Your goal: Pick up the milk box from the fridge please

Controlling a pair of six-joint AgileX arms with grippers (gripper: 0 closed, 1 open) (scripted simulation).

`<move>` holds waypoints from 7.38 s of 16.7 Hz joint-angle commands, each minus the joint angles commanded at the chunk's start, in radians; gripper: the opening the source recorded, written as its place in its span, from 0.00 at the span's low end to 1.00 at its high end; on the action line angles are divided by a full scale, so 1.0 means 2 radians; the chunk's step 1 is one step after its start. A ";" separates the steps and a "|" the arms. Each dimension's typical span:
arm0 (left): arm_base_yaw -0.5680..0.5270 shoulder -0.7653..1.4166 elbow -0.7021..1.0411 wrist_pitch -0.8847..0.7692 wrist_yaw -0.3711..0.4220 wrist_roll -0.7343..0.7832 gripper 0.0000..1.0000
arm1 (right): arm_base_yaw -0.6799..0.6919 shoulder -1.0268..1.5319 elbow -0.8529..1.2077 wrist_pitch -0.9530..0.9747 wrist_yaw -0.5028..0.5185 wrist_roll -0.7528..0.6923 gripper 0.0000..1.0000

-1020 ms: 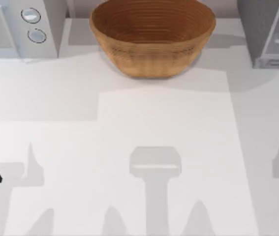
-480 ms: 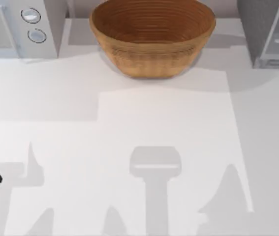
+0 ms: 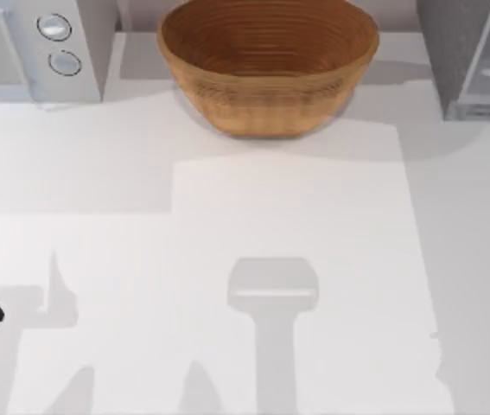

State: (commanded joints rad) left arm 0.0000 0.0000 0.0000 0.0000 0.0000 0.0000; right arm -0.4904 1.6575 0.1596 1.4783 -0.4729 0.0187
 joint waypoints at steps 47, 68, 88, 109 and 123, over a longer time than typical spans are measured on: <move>0.000 0.000 0.000 0.000 0.000 0.000 1.00 | 0.104 0.375 0.531 -0.143 0.113 -0.010 0.77; 0.000 0.000 0.000 0.000 0.000 0.000 1.00 | 0.102 0.366 0.529 -0.152 0.113 -0.009 0.00; 0.000 0.000 0.000 0.000 0.000 0.000 1.00 | 0.072 0.200 0.320 -0.118 0.079 -0.008 0.00; 0.000 0.000 0.000 0.000 0.000 0.000 1.00 | 0.151 -0.343 0.115 -0.416 0.155 -0.012 0.00; 0.000 0.000 0.000 0.000 0.000 0.000 1.00 | 0.245 -0.829 -0.080 -0.739 0.236 -0.009 0.00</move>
State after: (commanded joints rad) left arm 0.0000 0.0000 0.0000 0.0000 0.0000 0.0000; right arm 0.0000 0.0000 0.0000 0.0000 0.0000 0.0000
